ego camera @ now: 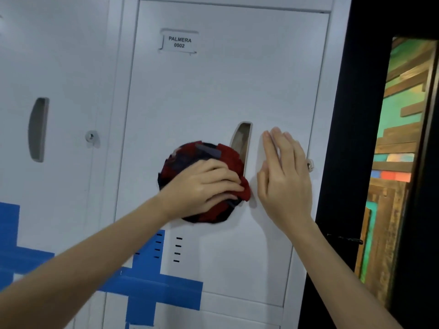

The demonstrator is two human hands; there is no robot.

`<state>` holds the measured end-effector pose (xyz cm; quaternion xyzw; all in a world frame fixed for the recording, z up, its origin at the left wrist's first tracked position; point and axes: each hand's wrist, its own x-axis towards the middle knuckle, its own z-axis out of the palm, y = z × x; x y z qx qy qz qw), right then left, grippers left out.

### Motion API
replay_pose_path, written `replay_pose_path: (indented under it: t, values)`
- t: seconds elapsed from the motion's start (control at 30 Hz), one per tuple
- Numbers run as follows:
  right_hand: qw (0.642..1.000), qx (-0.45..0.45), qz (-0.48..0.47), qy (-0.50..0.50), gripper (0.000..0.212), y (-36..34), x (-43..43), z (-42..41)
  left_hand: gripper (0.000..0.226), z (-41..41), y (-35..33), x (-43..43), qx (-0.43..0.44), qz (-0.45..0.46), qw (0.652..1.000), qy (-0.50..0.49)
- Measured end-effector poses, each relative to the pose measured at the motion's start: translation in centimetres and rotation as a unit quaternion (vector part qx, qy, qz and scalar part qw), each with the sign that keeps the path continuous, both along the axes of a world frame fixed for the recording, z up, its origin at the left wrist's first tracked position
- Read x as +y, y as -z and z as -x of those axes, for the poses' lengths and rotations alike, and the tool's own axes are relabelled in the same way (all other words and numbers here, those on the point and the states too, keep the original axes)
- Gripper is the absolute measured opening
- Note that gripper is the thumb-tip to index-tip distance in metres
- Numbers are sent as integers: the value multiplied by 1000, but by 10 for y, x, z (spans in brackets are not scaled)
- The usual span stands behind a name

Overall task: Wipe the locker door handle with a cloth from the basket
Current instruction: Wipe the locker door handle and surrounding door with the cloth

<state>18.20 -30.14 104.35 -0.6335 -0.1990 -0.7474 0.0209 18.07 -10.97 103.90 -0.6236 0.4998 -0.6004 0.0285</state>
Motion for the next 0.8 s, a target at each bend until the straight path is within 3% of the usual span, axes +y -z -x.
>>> replay_pose_path:
  t: [0.1, 0.27, 0.33, 0.4, 0.47, 0.53, 0.63, 0.8]
  values:
    - [1000, 0, -1, -7, 45, 0, 1, 0, 23, 3, -39, 11, -15, -89, 996, -29]
    - [1000, 1, -2, -4, 44, 0, 1, 0, 22, 9, -92, 11, -14, -83, 995, -49]
    - [1000, -2, -2, -3, 44, -1, 0, -1, 21, 7, -93, 9, -10, -34, 999, -38]
    - [1000, -3, -5, -6, 44, 0, 0, -1, 20, 4, -72, 3, -2, 74, 997, -11]
    - [1000, -6, -8, -10, 44, 0, 1, -1, 19, 2, -41, -8, 7, 200, 980, 18]
    - [1000, -5, -7, -12, 43, 0, 1, -1, 19, 3, -13, -18, 8, 267, 963, 25]
    - [1000, -6, -7, -10, 43, 0, 1, -1, 18, 3, -7, -21, -6, 280, 960, 21]
    - [1000, -1, -9, -11, 45, 0, 1, 0, 19, 2, -58, -31, 6, 291, 956, 36]
